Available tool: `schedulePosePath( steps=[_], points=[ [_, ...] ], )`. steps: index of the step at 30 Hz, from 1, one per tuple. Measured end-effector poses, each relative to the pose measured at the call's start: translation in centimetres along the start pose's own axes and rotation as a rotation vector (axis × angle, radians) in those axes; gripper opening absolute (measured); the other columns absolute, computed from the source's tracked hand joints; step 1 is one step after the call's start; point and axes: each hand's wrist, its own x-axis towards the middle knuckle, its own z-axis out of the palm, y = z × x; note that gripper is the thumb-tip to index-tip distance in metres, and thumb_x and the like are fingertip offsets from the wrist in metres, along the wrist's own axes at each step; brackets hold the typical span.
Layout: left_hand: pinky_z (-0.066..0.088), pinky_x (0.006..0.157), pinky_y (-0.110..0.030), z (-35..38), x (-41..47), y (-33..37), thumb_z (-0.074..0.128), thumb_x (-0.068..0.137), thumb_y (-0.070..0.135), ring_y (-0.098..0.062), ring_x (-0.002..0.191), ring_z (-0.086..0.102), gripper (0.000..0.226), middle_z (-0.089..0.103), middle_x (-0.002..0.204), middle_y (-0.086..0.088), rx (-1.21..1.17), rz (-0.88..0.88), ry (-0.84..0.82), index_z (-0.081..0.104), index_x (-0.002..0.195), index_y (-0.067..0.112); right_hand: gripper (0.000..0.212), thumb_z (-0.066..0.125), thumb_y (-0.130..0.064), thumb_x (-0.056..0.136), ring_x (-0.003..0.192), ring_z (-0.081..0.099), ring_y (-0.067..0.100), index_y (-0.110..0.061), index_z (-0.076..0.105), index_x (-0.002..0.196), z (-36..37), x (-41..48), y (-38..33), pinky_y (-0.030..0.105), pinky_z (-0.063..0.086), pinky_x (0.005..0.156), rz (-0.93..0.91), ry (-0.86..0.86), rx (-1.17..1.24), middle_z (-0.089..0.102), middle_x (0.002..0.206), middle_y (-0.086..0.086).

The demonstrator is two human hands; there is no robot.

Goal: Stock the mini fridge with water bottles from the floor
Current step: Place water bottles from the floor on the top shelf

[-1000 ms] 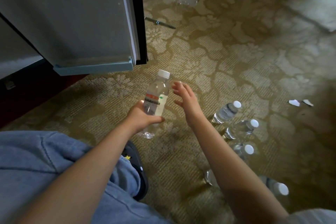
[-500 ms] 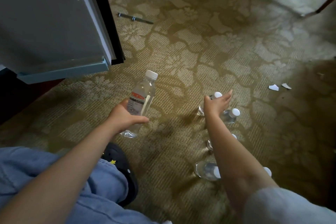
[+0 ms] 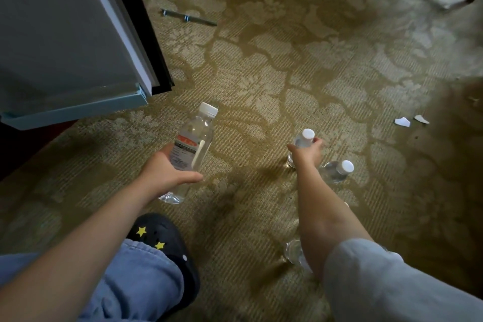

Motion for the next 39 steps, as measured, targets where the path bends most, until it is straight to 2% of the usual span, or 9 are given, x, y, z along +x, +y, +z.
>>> schedulePosePath(
  steps=[5, 10, 15, 22, 26, 28, 31, 35, 39],
  points=[
    [0.049, 0.082, -0.034, 0.0, -0.2, 0.1, 0.087, 0.061, 0.014, -0.024, 0.093, 0.061, 0.051, 0.061, 0.09, 0.001, -0.001, -0.015, 0.004, 0.053, 0.099, 0.018, 0.06, 0.074, -0.02, 0.082, 0.116, 0.054, 0.029, -0.016, 0.039, 0.13, 0.8, -1.0, -0.1, 0.031, 0.036, 0.077, -0.077, -0.014, -0.073, 0.056, 0.131, 0.007],
    [0.047, 0.079, -0.031, -0.4, -1.1, 0.3, 0.086, 0.062, 0.017, -0.022, 0.092, 0.06, 0.052, 0.059, 0.088, 0.005, -0.037, -0.007, 0.037, 0.053, 0.101, 0.018, 0.071, 0.08, -0.029, 0.075, 0.118, 0.054, 0.029, -0.019, 0.043, 0.134, 2.1, -4.0, -0.6, 0.039, 0.042, 0.094, -0.138, -0.105, -0.012, 0.058, 0.129, 0.007],
    [0.054, 0.084, -0.037, -1.4, -2.6, 0.3, 0.089, 0.056, 0.024, -0.019, 0.092, 0.064, 0.059, 0.065, 0.094, 0.002, -0.131, 0.001, 0.077, 0.056, 0.104, 0.015, 0.06, 0.085, -0.027, 0.064, 0.103, 0.061, 0.019, -0.019, 0.057, 0.117, 3.5, -7.6, -1.9, 0.032, 0.046, 0.085, -0.302, -0.269, 0.11, 0.066, 0.112, 0.0],
    [0.054, 0.08, -0.033, -5.2, -6.5, 1.5, 0.081, 0.069, 0.033, -0.005, 0.075, 0.061, 0.043, 0.061, 0.086, 0.009, -0.275, 0.08, 0.182, 0.051, 0.098, 0.024, 0.064, 0.085, -0.043, 0.055, 0.097, 0.066, 0.014, -0.026, 0.062, 0.113, 4.6, -16.0, -7.6, 0.042, 0.054, 0.09, -0.608, -0.508, 0.004, 0.07, 0.104, -0.006],
    [0.055, 0.075, -0.03, -9.1, -9.5, 2.0, 0.079, 0.072, 0.034, -0.006, 0.074, 0.063, 0.039, 0.066, 0.087, 0.005, -0.389, 0.124, 0.303, 0.056, 0.1, 0.02, 0.052, 0.084, -0.04, 0.062, 0.093, 0.066, 0.012, -0.027, 0.063, 0.108, 5.4, -22.6, -11.3, 0.04, 0.054, 0.087, -0.806, -0.562, -0.043, 0.07, 0.099, -0.007],
    [0.057, 0.072, -0.029, -11.4, -11.1, 2.0, 0.079, 0.072, 0.033, -0.008, 0.074, 0.066, 0.05, 0.069, 0.09, 0.001, -0.47, 0.148, 0.379, 0.058, 0.112, 0.013, 0.059, 0.084, -0.043, 0.061, 0.094, 0.066, 0.012, -0.022, 0.062, 0.112, 5.9, -26.1, -13.0, 0.039, 0.054, 0.088, -0.853, -0.599, -0.048, 0.07, 0.101, -0.007],
    [0.057, 0.064, -0.024, -15.0, -13.8, 1.7, 0.078, 0.074, 0.028, -0.009, 0.073, 0.066, 0.044, 0.068, 0.089, 0.001, -0.551, 0.194, 0.47, 0.059, 0.11, 0.011, 0.072, 0.082, -0.05, 0.049, 0.093, 0.066, 0.012, -0.022, 0.063, 0.112, 7.1, -30.8, -15.4, 0.041, 0.054, 0.089, -0.893, -0.664, -0.037, 0.071, 0.098, -0.007],
    [0.054, 0.084, -0.036, -19.6, -16.6, -0.6, 0.079, 0.072, 0.03, -0.013, 0.088, 0.065, 0.041, 0.067, 0.097, 0.002, -0.616, 0.194, 0.572, 0.057, 0.105, 0.019, 0.07, 0.084, -0.043, 0.057, 0.096, 0.065, 0.015, -0.018, 0.061, 0.119, 8.9, -36.8, -18.1, 0.041, 0.053, 0.09, -0.965, -0.713, -0.049, 0.07, 0.101, -0.003],
    [0.053, 0.08, -0.032, -23.5, -18.6, -3.5, 0.08, 0.071, 0.027, -0.014, 0.092, 0.064, 0.045, 0.067, 0.098, 0.003, -0.645, 0.194, 0.693, 0.057, 0.109, 0.018, 0.067, 0.083, -0.033, 0.067, 0.102, 0.062, 0.018, -0.015, 0.056, 0.126, 11.1, -41.6, -20.0, 0.04, 0.052, 0.092, -1.012, -0.782, -0.058, 0.066, 0.108, -0.001]
  ],
)
